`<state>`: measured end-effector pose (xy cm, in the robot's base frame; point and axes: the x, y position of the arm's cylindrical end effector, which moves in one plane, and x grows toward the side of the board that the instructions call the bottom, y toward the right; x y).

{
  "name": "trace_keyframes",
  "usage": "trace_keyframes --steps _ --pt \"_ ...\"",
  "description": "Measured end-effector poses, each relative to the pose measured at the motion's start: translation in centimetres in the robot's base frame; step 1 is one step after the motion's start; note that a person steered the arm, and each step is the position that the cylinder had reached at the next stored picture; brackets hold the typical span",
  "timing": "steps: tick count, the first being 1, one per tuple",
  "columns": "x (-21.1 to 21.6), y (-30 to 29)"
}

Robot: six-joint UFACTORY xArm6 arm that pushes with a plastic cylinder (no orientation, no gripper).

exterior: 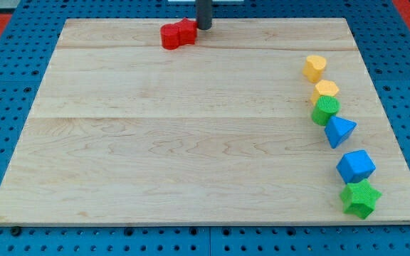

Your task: Move the arm top right to the board

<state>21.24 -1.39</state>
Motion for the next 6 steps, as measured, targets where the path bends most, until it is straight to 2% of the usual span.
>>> trace_keyframes --steps 1,2,5,6 --pt "0.0 -0.2" --pt "0.1 4.2" --pt "0.4 23.1" --pt "0.7 27.5"
